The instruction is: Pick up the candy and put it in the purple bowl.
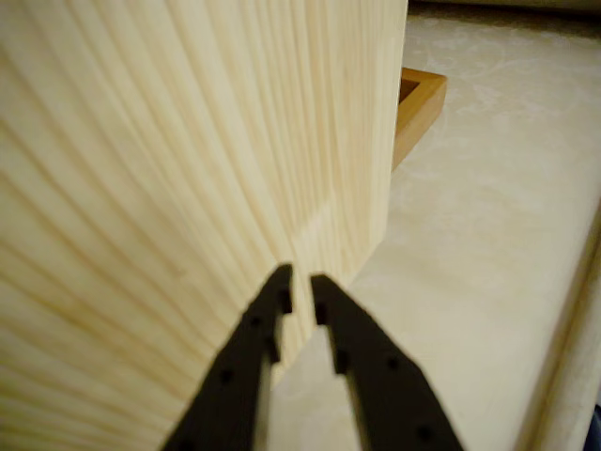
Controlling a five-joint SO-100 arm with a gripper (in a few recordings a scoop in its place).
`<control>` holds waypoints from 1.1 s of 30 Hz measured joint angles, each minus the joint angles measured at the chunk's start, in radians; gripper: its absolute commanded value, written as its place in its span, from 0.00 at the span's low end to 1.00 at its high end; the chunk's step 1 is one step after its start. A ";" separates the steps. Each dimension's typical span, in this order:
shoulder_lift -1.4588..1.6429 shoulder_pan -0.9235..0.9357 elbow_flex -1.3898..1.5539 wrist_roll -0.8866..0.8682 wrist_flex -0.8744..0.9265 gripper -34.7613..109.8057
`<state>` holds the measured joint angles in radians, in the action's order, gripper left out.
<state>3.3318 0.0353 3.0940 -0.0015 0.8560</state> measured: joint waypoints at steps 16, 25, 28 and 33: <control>0.000 0.000 0.000 0.000 0.000 0.24; 0.000 0.000 0.000 0.000 0.000 0.24; 0.000 0.000 0.000 0.006 0.000 0.24; 0.000 -0.014 0.000 0.017 0.000 0.24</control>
<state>3.3318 0.0215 3.0940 0.0153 0.8560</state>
